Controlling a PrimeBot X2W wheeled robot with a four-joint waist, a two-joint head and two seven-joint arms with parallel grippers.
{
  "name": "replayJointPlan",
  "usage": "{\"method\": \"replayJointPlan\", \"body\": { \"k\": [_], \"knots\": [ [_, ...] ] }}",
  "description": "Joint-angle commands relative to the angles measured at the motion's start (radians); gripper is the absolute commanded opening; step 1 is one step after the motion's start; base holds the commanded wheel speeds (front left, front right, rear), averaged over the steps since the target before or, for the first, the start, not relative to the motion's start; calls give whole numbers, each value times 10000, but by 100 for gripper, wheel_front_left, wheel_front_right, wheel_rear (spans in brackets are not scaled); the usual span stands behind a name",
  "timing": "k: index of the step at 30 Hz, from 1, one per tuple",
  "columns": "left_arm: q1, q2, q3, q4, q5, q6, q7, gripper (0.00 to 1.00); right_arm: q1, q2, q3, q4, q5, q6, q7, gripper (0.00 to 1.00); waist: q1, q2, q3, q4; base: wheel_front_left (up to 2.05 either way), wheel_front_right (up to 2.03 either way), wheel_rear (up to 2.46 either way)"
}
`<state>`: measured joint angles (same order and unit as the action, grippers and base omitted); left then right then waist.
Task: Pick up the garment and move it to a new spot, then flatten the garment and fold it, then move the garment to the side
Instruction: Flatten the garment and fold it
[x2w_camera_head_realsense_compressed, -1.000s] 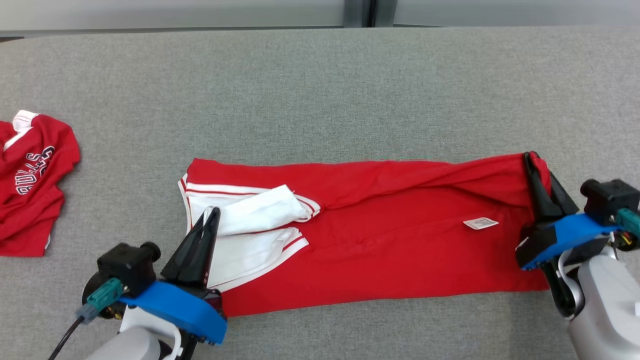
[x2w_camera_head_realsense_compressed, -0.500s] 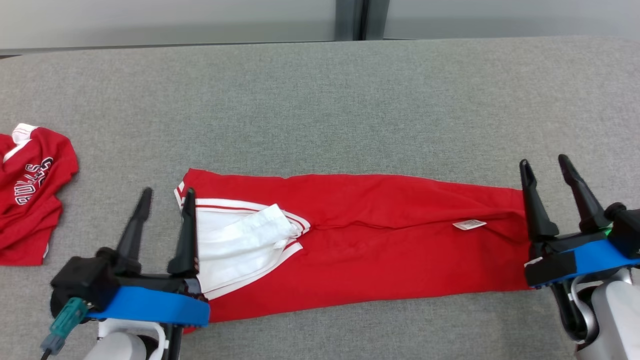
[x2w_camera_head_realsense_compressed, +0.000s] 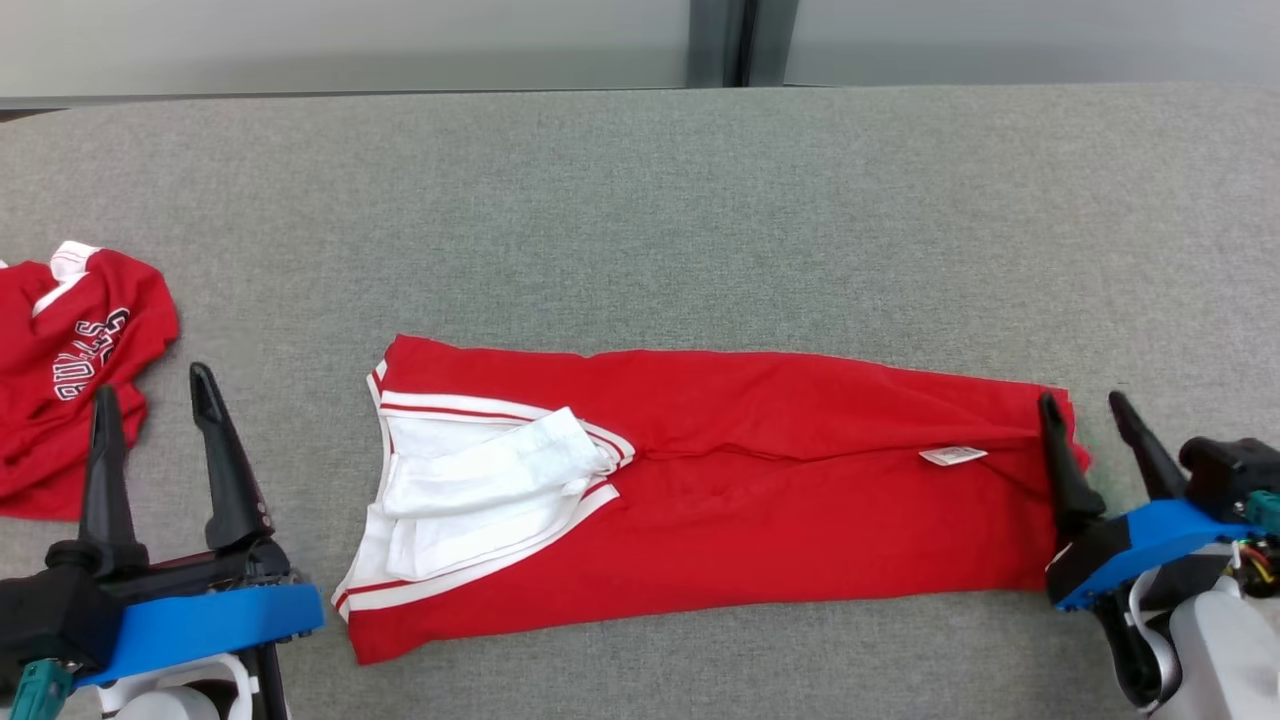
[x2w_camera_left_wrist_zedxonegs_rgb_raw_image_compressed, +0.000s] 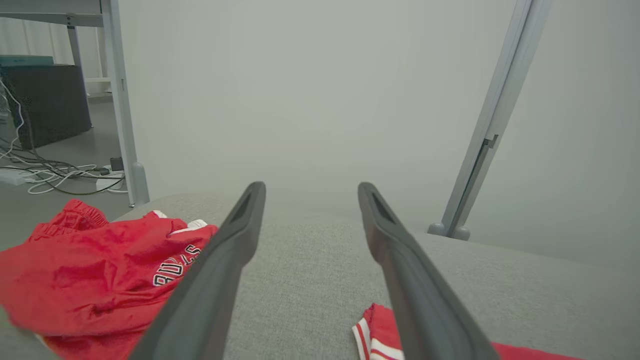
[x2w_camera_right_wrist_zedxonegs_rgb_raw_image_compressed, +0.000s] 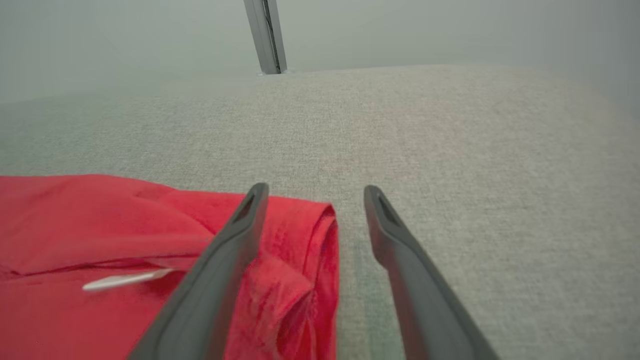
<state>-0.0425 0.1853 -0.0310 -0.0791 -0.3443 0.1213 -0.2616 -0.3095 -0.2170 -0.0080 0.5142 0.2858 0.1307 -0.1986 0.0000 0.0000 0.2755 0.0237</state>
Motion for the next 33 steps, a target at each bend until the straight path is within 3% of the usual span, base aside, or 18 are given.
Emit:
{"method": "replayJointPlan", "body": {
  "k": [1, 7, 14, 15, 16, 17, 23, 33],
  "knots": [
    [94, -130, 159, 38, 174, -135, -44, 100, -143, 40, 1, 178, -18, 2, 56, 100, 0, 0, 15, 17, 0, 0, 0],
    [218, -684, 943, 598, 1055, -767, -44, 100, -248, 237, 110, 1154, 92, 2, 66, 100, 0, 0, 59, 32, 0, 0, 0],
    [179, -995, 1304, 1243, 1872, -1129, -45, 100, -170, 688, 600, 2099, 511, 11, 364, 100, 0, 0, -40, 27, 0, 0, 0],
    [157, -1032, 1345, 1275, 1940, -1162, -45, 100, -125, 761, 716, 2118, 653, 14, 364, 82, 0, 0, -62, 33, 0, 0, 0],
    [147, -1068, 1380, 1314, 2002, -1212, -45, 100, -78, 814, 816, 2073, 830, 15, 277, 37, 0, 0, -84, 40, 0, 0, 0],
    [140, -1096, 1406, 1363, 2060, -1235, -45, 100, -34, 822, 917, 2025, 986, 15, 227, 0, 0, 0, -102, 40, 0, 0, 0],
    [173, -1205, 1647, 1528, 2286, -1376, -45, 100, -49, 399, 1056, 1919, 1591, -1, -91, 0, 0, 0, -279, -37, 0, 0, 0],
    [397, -1303, 1790, 1625, 2455, -1538, -45, 100, -454, -1122, -267, 1965, 1702, 0, -472, 0, 0, 0, -691, -164, 0, 0, 0]
  ]
}}
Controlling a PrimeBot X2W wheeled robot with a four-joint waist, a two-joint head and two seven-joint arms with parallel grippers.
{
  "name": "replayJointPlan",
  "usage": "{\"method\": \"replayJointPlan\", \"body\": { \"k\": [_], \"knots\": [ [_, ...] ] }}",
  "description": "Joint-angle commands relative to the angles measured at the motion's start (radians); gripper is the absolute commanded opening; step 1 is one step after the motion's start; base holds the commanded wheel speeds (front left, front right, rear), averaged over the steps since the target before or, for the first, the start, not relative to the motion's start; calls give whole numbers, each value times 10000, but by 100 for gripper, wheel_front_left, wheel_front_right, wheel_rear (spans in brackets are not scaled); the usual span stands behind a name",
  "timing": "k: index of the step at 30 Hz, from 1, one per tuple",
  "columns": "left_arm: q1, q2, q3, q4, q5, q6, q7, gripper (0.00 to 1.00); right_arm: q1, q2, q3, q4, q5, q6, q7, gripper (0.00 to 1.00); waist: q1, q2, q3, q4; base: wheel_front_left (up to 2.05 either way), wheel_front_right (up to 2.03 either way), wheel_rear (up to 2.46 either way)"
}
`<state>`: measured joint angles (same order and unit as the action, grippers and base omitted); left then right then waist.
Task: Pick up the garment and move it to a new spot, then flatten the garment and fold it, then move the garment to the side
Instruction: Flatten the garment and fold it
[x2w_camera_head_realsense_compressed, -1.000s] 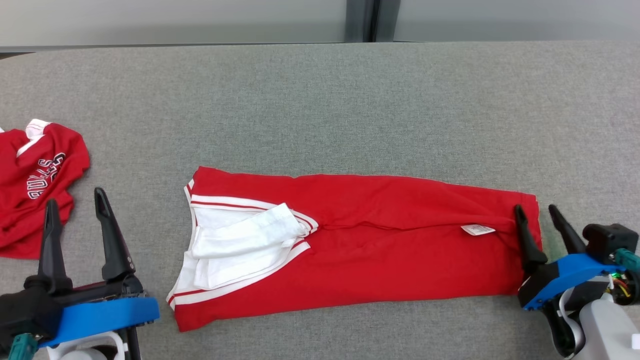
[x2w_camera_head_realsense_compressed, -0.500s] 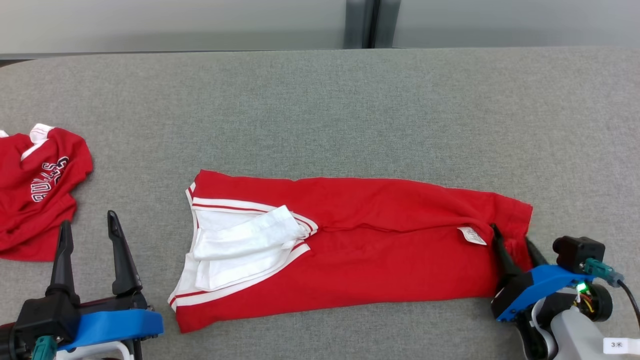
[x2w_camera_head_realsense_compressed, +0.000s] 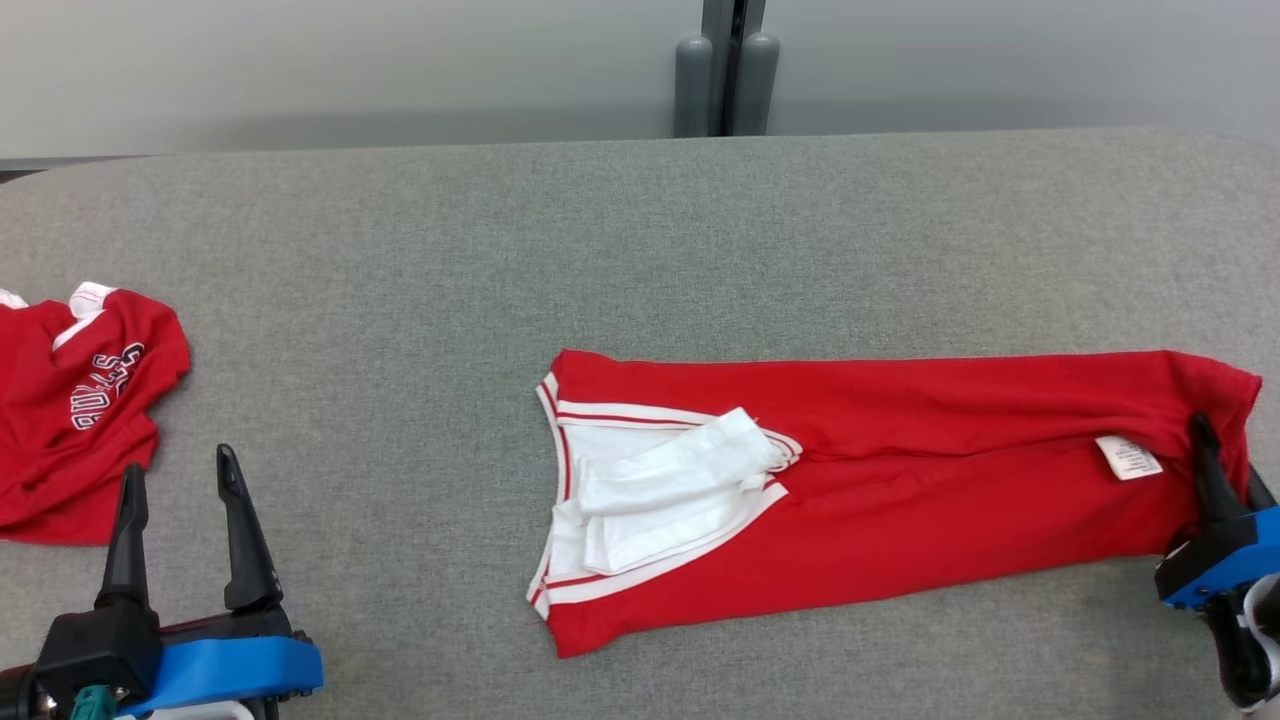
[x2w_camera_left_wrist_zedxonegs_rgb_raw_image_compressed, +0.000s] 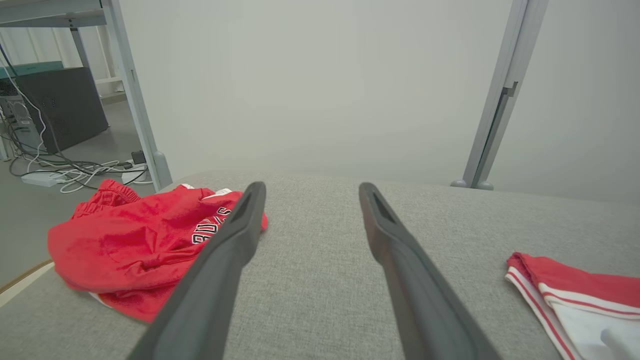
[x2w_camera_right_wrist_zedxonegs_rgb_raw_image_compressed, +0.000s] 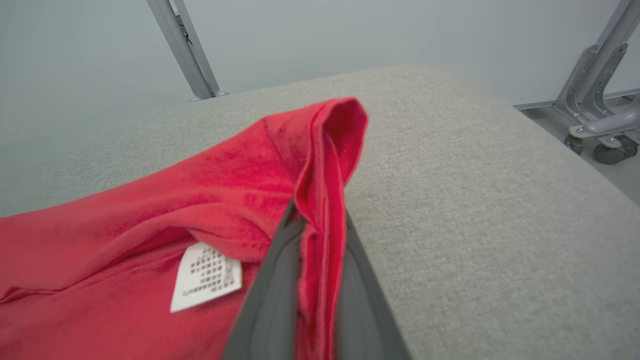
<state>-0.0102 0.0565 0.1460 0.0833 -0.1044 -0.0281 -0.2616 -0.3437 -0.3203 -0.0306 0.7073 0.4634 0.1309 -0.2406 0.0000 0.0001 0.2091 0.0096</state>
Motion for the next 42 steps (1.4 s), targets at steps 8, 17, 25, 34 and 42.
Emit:
{"method": "replayJointPlan", "body": {
  "k": [8, 17, 25, 34, 42],
  "knots": [
    [175, -48, 155, 21, 85, -100, -45, 100, -132, -344, 21, -483, -225, 0, 370, 0, 0, -1, -185, -76, 0, 0, 0],
    [193, -66, 223, -4, -6, -26, -45, 100, 433, 1083, 1259, -2687, -109, 0, 856, 0, 0, -1, -161, -27, 0, 0, 0],
    [1, -67, 53, 55, -66, -7, -45, 100, 231, 2096, 2659, -3663, -290, 0, 1340, 0, 0, -1, -59, 158, 0, 0, 0],
    [-324, -68, -81, 271, -99, -150, -45, 100, -471, 2626, 4523, -3307, -177, 0, 1380, 0, 0, -1, 151, 413, 0, 0, 0],
    [-608, -66, -180, 383, -167, -156, -45, 100, -1152, 2696, 5552, -2588, 524, 0, 878, 0, 0, -1, 366, 621, 0, 0, 0]
  ]
}}
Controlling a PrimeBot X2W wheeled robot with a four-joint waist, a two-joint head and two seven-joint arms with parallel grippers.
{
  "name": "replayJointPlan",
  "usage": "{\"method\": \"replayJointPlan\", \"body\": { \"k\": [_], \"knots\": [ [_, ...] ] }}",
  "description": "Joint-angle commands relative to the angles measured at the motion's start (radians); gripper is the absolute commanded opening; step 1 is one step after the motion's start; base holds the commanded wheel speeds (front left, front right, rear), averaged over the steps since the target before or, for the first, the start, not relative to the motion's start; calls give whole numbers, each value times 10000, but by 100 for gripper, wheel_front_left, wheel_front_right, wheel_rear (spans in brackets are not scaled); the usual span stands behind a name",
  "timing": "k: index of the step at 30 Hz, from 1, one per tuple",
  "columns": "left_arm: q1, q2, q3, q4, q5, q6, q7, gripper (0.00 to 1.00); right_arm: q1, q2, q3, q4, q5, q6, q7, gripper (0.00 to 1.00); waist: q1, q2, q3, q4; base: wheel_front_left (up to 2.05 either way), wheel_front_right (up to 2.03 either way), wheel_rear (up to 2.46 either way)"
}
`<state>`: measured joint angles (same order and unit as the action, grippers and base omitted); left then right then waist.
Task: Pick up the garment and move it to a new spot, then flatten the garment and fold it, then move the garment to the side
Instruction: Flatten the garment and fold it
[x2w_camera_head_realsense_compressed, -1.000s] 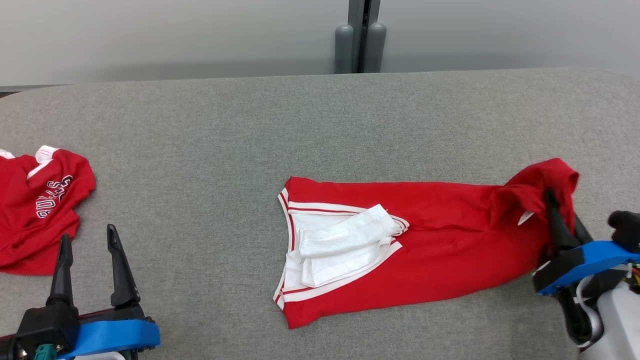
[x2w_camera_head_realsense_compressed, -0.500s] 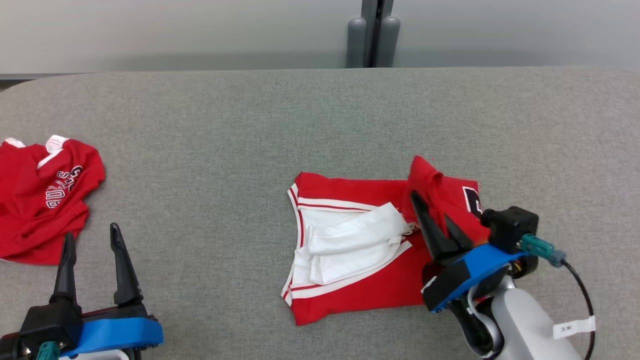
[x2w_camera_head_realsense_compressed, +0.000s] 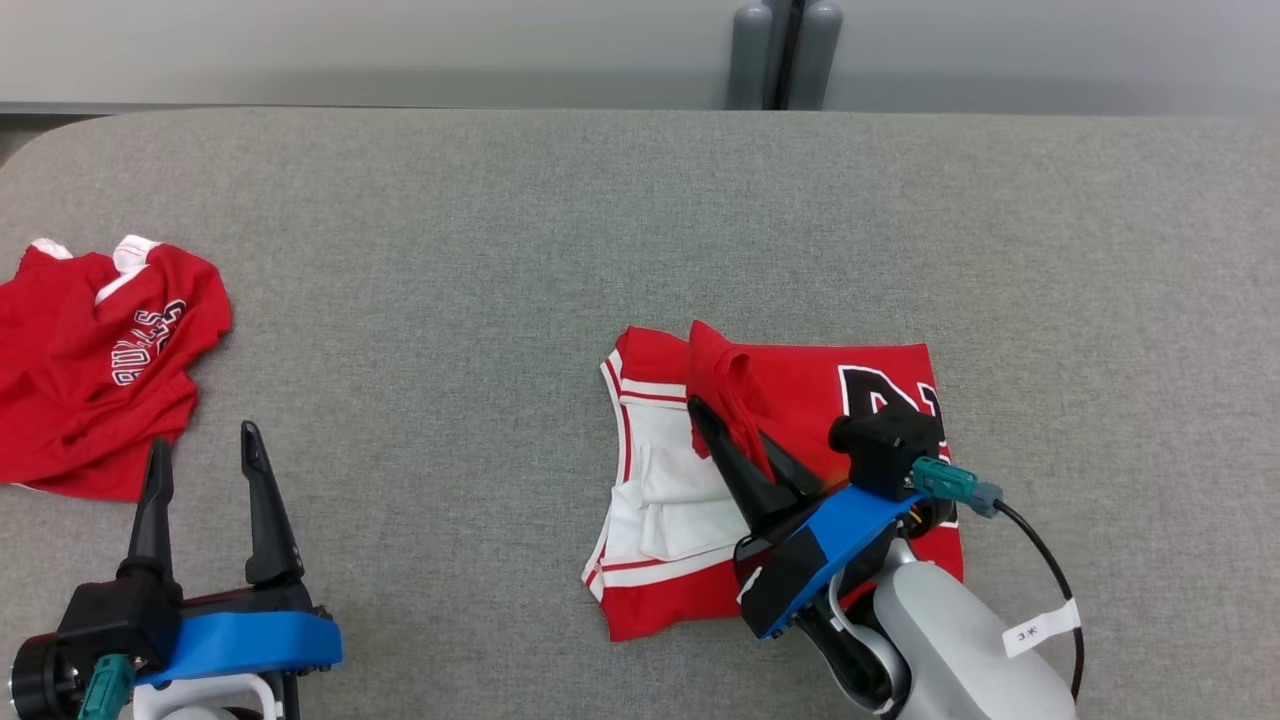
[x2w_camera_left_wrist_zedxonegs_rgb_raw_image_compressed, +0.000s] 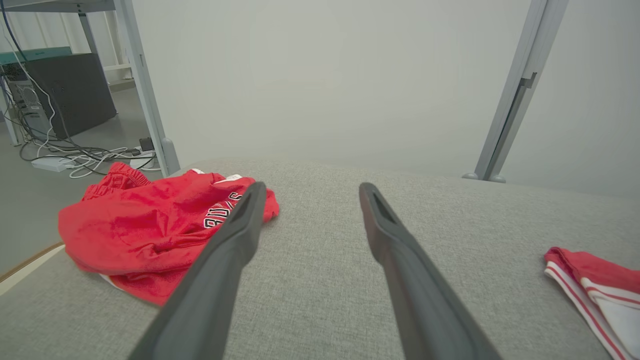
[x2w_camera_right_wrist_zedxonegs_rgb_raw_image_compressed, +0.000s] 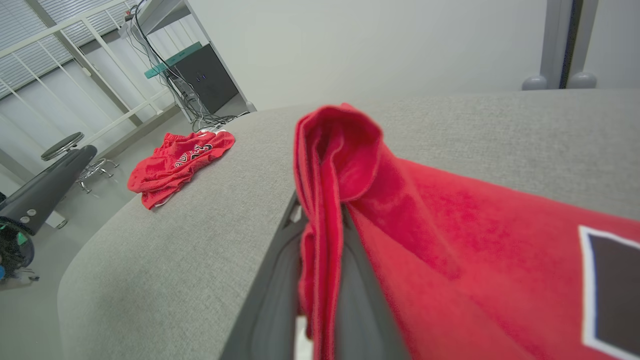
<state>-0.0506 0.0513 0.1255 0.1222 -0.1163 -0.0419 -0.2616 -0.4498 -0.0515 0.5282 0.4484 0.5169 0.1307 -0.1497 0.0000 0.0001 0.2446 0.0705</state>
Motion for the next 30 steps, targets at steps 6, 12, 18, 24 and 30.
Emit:
{"method": "replayJointPlan", "body": {
  "k": [6, 12, 18, 24, 30],
  "knots": [
    [-286, -14, -76, 86, -113, 40, -45, 100, -551, 5, 577, 629, 485, 3, -461, 100, 0, -1, 159, 44, 0, 0, 0],
    [-272, -14, -35, 84, -106, 65, -45, 100, -888, -2, 474, 960, 279, 2, -946, 100, 0, -1, 101, -110, 0, 0, 0],
    [-85, -14, 41, 17, -18, 76, -45, 100, -529, -367, -699, 255, -635, 2, -1156, 100, 0, -1, -100, -371, 0, 0, 0],
    [25, -13, 116, 18, 68, -9, -46, 100, 639, -848, -2580, -1384, -1527, 2, -1156, 100, 0, -1, -264, -574, 0, 0, 0],
    [173, -13, 116, 35, 104, -54, -46, 100, 2199, -782, -3975, -2746, -2091, 2, -1156, 100, 0, -1, -409, -698, 0, 0, 0]
  ]
}}
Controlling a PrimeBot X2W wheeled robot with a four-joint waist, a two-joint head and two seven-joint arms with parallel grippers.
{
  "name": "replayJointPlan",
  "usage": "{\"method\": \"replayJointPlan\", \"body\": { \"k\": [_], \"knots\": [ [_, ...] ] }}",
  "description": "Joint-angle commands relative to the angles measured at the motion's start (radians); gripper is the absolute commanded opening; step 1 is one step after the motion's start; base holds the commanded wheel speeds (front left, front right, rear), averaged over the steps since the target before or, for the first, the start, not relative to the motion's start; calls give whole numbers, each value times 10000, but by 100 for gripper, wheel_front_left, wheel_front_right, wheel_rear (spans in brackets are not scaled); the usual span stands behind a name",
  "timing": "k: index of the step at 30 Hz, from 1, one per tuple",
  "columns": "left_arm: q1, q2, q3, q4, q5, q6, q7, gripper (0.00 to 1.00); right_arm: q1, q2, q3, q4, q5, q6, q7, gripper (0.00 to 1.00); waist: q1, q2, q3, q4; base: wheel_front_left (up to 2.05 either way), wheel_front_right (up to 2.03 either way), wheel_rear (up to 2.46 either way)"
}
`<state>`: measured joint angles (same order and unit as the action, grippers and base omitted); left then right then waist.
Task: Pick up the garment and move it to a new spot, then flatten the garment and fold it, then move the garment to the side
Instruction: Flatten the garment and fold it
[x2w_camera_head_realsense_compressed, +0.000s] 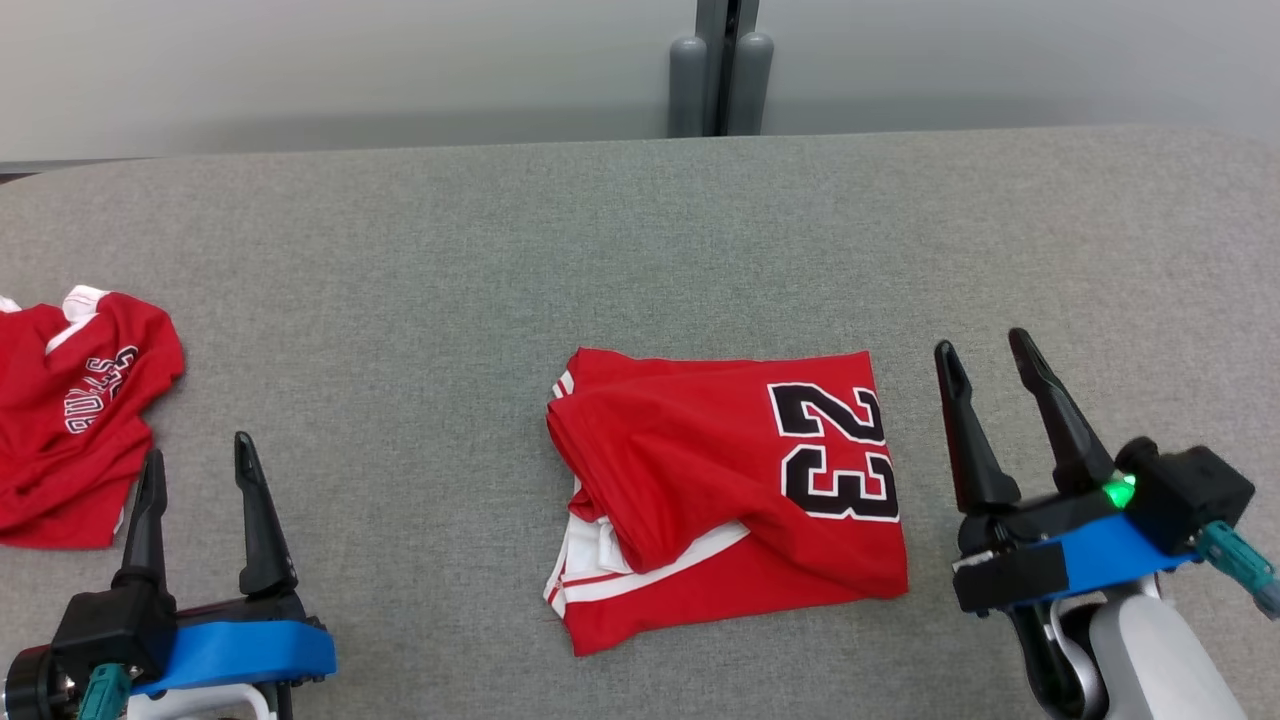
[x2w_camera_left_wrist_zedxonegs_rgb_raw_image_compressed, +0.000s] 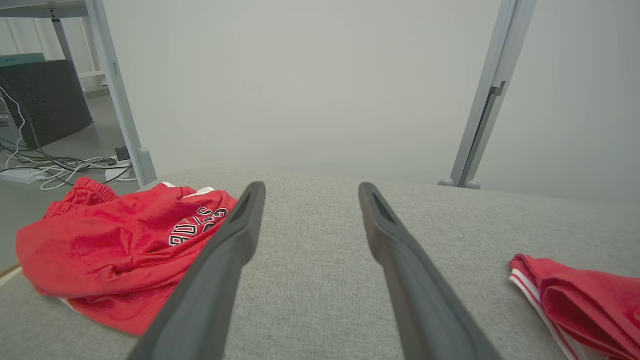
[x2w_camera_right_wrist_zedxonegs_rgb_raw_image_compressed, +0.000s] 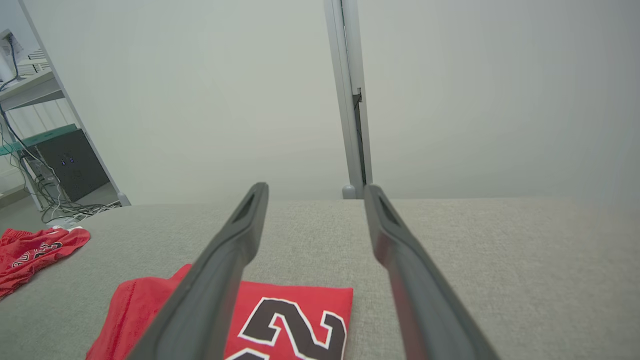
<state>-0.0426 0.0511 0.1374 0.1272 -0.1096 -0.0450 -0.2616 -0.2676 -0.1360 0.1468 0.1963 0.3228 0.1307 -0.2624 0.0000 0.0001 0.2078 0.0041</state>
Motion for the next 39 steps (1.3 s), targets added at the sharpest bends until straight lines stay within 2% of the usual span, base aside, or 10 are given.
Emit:
{"method": "replayJointPlan", "body": {
  "k": [1, 9, 20, 24, 31, 39],
  "knots": [
    [130, -13, 5, -15, 41, -31, -44, 100, 626, 106, -301, -411, -232, 2, -28, 100, 0, -1, -66, -47, 0, 0, 0],
    [244, -11, -20, 79, 83, -88, -46, 100, 1960, 639, -803, -1022, -528, 2, -29, 100, 0, -1, -220, -62, 0, 0, 0],
    [267, -13, -304, 137, 260, -250, -46, 100, 1940, 816, -838, -885, -682, 2, -30, 100, 0, -1, -346, -42, 0, 0, 0],
    [126, -15, -1025, 295, 482, -511, -46, 100, 1817, 823, -870, -794, -721, 2, -30, 100, 0, -1, -345, -32, 0, 0, 0],
    [-106, 132, -3058, 834, 947, -809, -46, 100, 1670, 825, -893, -707, -751, 2, -30, 100, 0, -1, -275, -87, 0, 0, 0],
    [-453, 392, -4916, 1640, 391, -878, -46, 100, 1592, 834, -821, -659, -681, 2, -30, 100, 0, -1, -93, -330, 0, 0, 0]
  ]
}}
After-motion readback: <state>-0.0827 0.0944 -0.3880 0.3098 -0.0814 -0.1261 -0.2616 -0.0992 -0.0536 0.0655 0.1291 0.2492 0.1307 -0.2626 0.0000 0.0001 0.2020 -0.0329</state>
